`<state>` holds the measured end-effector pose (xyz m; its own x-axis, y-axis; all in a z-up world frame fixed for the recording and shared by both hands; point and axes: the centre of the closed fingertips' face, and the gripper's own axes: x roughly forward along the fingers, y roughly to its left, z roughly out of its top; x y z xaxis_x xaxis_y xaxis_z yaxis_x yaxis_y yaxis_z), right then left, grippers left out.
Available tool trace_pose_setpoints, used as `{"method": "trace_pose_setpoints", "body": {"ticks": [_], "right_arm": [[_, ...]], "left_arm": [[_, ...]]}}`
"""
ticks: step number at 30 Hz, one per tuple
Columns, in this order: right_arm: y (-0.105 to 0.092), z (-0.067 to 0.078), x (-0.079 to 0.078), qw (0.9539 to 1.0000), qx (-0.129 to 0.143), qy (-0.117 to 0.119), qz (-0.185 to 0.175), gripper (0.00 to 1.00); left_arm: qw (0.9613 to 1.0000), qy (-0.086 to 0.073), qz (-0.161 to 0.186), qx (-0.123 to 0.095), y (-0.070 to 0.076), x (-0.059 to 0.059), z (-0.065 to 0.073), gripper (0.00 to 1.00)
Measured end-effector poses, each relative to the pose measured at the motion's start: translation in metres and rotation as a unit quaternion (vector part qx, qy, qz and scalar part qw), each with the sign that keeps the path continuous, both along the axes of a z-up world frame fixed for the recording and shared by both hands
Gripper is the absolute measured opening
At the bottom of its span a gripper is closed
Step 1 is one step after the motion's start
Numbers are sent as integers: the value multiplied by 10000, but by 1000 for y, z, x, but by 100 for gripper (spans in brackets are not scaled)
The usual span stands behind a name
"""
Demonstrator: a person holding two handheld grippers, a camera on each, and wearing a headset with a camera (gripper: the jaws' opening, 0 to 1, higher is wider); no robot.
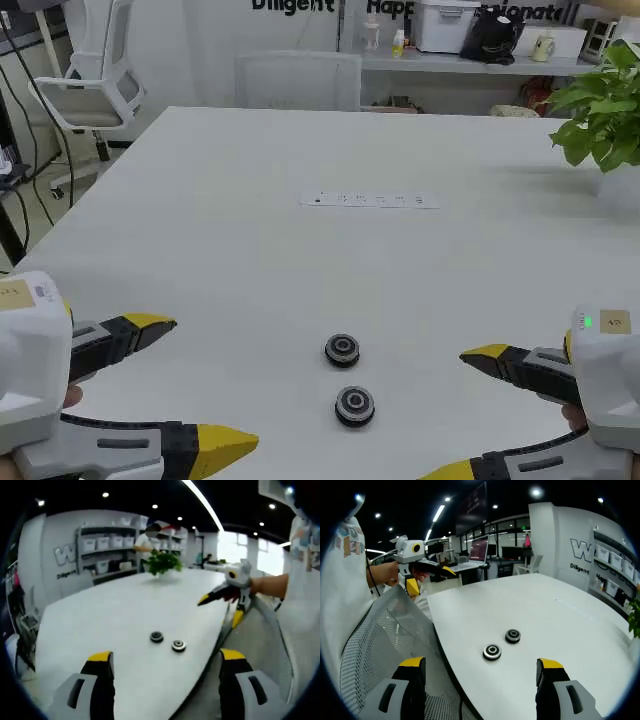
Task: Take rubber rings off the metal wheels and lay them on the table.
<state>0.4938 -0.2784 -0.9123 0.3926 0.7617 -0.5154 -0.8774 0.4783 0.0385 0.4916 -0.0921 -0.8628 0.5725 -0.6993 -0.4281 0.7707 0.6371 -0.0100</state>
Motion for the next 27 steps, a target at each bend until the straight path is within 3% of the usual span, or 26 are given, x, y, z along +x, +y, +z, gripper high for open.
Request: {"method": "trace_pose_setpoints", "body": {"ticks": [4,10,15,27], "right_arm": [[0,0,-1,10000,15,21,48,88],[-3,5,-3,9999,-18,-65,131,90],[-6,10,-2,9999,144,-25,21,87],[-2,5,-2,9998,113,5,153,88]], "left_arm": [[10000,-8,10,64,0,-3,-2,87],[10000,33,90,-15,-5,-5,2,87],[10000,-31,51,75,-7,-1,5,87],[9997,-108,200,43,0,-1,10,87]]}}
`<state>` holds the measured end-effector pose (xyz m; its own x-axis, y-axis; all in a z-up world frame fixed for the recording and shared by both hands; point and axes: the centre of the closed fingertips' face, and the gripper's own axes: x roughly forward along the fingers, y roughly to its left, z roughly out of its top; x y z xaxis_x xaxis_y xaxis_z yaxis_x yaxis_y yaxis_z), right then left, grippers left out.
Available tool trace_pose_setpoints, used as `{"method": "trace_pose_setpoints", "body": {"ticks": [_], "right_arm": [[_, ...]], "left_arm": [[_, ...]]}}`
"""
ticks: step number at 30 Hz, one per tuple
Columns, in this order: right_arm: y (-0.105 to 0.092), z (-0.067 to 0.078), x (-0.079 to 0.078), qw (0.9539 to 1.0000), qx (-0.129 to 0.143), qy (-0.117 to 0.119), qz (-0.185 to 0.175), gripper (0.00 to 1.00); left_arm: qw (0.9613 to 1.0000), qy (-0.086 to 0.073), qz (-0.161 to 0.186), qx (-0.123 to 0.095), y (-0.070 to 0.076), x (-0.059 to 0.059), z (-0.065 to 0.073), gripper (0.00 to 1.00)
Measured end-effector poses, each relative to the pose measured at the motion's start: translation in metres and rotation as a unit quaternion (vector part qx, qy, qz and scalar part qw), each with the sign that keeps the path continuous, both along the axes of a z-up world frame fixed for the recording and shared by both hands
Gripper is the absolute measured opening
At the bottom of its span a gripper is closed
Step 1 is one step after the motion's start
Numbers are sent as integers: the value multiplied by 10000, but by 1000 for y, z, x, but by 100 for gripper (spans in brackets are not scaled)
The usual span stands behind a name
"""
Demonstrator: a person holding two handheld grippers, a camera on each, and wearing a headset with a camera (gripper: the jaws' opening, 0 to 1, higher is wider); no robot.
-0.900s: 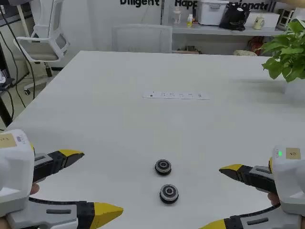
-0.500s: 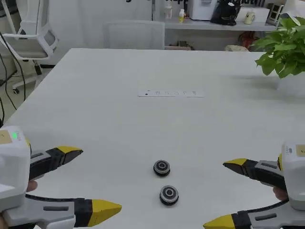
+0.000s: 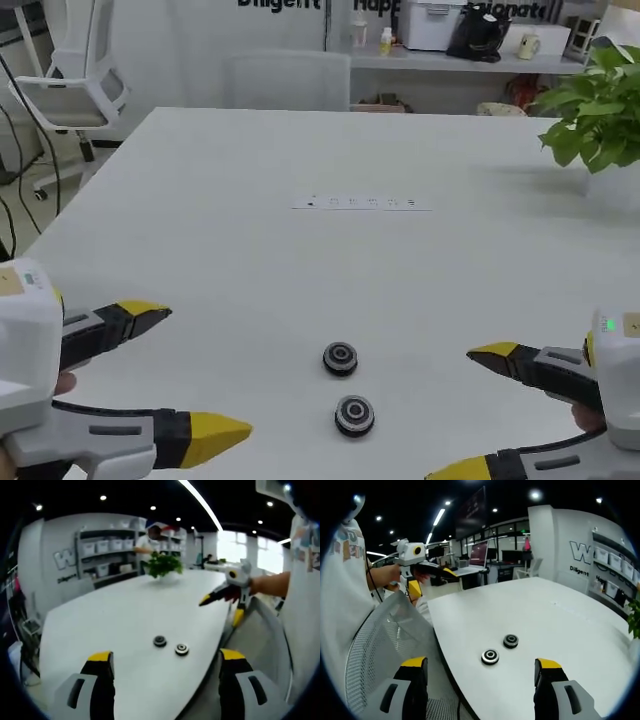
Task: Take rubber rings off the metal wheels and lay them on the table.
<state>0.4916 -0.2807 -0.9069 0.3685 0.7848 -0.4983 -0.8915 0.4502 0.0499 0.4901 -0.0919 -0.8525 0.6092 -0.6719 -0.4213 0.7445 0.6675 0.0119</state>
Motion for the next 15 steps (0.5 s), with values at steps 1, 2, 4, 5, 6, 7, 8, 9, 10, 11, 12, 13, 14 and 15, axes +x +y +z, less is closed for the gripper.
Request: {"method": "trace_pose_setpoints", "body": {"ticks": [1,2,4,5,6,7,8,9,10,11,12,13,14,15], "right_arm": [[-1,0,1,10000,-13,-10,0,88],[-1,-1,2,10000,-25,-30,-8,88],[-3,0,3,10000,-5,-39,-8,87],[-4,0,3,10000,14,-35,-13,87],[-5,0,4,10000,22,-38,-16,87],[-6,0,4,10000,28,-44,-19,87],[-7,0,5,10000,29,-44,-26,87],[-8,-1,6,10000,25,-45,-29,87],[-9,-1,6,10000,21,-49,-31,87],[-10,-1,7,10000,24,-54,-31,87],[-10,-1,7,10000,26,-54,-36,87],[-11,0,9,10000,31,-47,-52,88],[-12,0,11,10000,30,-41,-66,88],[-12,0,11,10000,26,-43,-77,89]], "left_arm": [[10000,-4,24,6,1,0,0,87],[10000,-3,56,14,3,1,-1,87],[10000,7,99,13,4,3,-2,86],[9999,6,107,14,4,4,-2,86],[9999,3,113,15,4,5,-3,85],[9999,-6,114,13,3,6,-2,85],[9999,-23,107,8,1,8,-2,85],[9999,-35,98,3,-1,9,-1,85],[9999,-51,86,1,-3,11,-1,85],[10000,-62,76,3,-4,12,-1,85],[9999,-73,71,6,-5,12,0,85],[9999,-92,61,9,-6,14,0,85],[9999,-100,56,9,-6,14,0,85],[9999,-104,55,7,-7,15,0,85]]}}
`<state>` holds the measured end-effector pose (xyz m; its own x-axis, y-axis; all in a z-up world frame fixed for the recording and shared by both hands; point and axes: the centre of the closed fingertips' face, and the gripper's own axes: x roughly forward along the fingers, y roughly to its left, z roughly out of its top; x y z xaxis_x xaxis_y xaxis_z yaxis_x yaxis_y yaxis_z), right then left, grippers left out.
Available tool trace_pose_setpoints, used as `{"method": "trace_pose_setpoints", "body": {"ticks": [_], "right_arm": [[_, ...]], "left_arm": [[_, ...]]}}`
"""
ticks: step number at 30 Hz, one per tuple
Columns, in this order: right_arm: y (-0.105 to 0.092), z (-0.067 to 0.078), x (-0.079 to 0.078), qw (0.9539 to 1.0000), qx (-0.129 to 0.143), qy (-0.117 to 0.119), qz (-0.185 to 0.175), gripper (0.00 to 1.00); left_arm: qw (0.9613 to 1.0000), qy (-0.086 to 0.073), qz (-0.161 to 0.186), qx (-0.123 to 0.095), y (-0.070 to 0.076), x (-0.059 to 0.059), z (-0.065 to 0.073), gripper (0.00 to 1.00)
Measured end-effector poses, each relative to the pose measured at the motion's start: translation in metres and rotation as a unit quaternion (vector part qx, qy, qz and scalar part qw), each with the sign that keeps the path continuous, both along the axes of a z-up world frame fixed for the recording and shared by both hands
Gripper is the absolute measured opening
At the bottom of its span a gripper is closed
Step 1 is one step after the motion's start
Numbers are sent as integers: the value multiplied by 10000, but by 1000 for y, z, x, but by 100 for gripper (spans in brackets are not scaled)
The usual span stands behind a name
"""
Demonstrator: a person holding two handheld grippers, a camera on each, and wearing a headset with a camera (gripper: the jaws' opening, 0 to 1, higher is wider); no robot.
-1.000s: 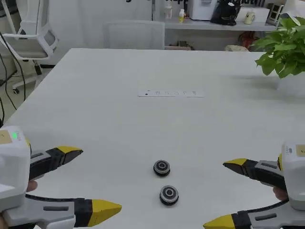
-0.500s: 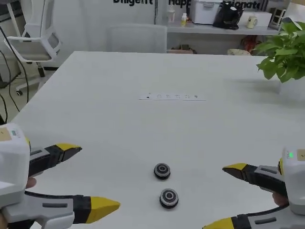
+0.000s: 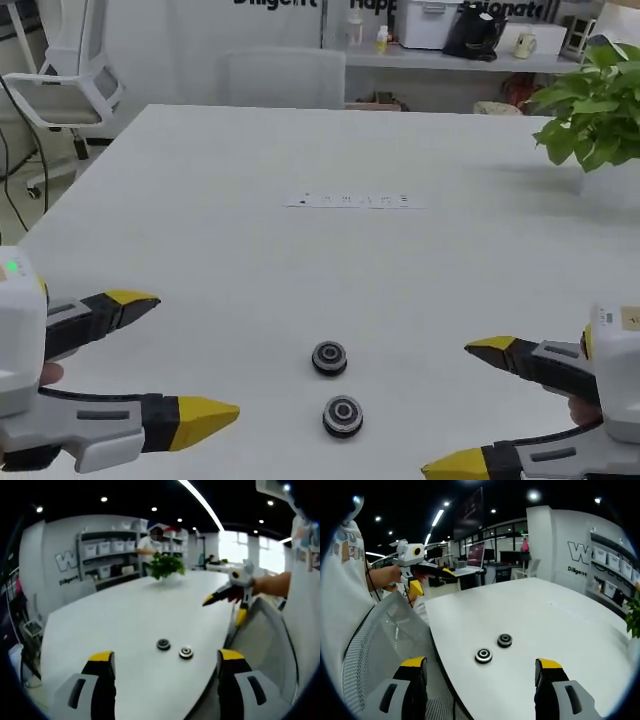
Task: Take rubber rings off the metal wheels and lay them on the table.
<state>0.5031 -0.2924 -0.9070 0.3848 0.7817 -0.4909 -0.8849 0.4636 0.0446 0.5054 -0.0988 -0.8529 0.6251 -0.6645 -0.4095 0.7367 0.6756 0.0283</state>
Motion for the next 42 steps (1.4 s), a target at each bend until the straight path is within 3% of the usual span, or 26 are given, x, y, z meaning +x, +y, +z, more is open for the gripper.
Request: {"method": "trace_pose_setpoints", "body": {"ticks": [15,29,42], "right_arm": [[1,1,10,10000,14,-42,-16,90],[2,-4,7,9999,107,15,-4,88],[0,-2,9,10000,79,-18,0,87]], "left_arm": [[10000,-19,17,-2,1,10,0,85],[10000,-4,16,-33,0,5,-6,83],[10000,-45,16,-73,-3,8,-5,83]]}}
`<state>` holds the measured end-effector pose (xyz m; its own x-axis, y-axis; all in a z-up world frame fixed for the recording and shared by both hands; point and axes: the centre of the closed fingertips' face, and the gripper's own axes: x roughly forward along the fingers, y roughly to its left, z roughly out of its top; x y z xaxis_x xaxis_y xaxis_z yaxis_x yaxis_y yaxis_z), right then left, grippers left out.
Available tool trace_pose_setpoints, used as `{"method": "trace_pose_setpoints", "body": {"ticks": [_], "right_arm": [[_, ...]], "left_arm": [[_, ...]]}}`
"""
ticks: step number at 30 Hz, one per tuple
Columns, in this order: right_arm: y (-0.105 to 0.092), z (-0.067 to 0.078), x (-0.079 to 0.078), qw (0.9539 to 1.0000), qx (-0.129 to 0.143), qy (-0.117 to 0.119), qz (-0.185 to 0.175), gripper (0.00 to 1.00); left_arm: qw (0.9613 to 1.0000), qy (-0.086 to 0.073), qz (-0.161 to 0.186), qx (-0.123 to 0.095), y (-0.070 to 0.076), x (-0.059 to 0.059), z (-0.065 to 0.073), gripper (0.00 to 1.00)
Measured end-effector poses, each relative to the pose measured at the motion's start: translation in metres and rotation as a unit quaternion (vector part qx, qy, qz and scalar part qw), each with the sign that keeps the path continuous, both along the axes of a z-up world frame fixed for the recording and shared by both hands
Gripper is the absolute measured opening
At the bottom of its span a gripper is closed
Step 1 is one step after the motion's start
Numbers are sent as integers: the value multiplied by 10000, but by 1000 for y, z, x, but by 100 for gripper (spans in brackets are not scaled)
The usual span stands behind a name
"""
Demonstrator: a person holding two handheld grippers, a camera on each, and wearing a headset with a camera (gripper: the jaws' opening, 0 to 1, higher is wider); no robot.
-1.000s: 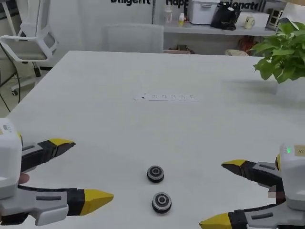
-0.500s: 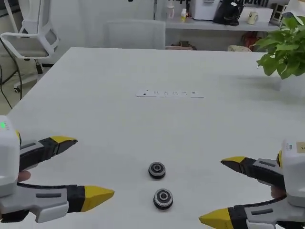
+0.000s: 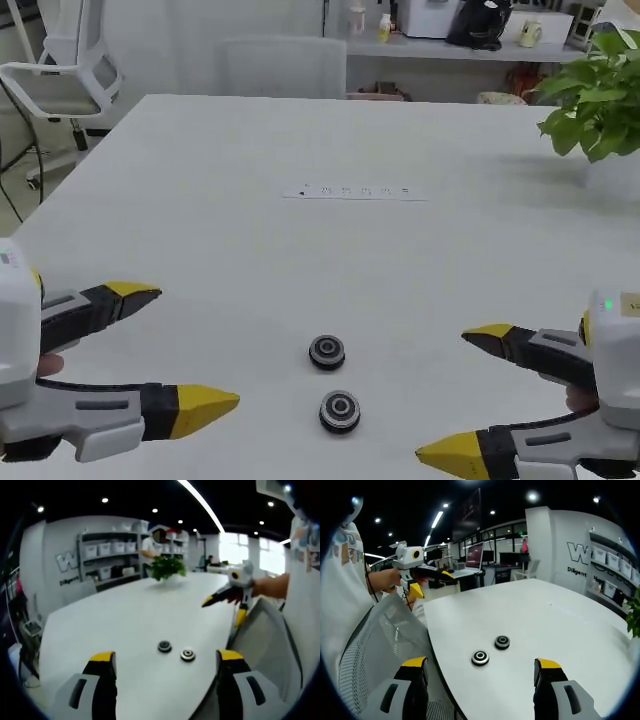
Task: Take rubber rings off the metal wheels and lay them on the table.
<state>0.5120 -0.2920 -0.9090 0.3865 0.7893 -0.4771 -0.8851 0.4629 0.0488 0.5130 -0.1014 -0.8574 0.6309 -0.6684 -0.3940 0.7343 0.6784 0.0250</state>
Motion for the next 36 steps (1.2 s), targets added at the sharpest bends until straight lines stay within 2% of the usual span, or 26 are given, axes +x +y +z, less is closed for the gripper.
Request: {"method": "trace_pose_setpoints", "body": {"ticks": [16,36], "right_arm": [[0,0,0,10000,-31,-77,-3,87],[8,-9,5,9999,11,-95,75,83]], "left_arm": [[9999,1,-104,47,-5,0,-5,83],[9996,66,-218,156,-13,1,-17,83]]}}
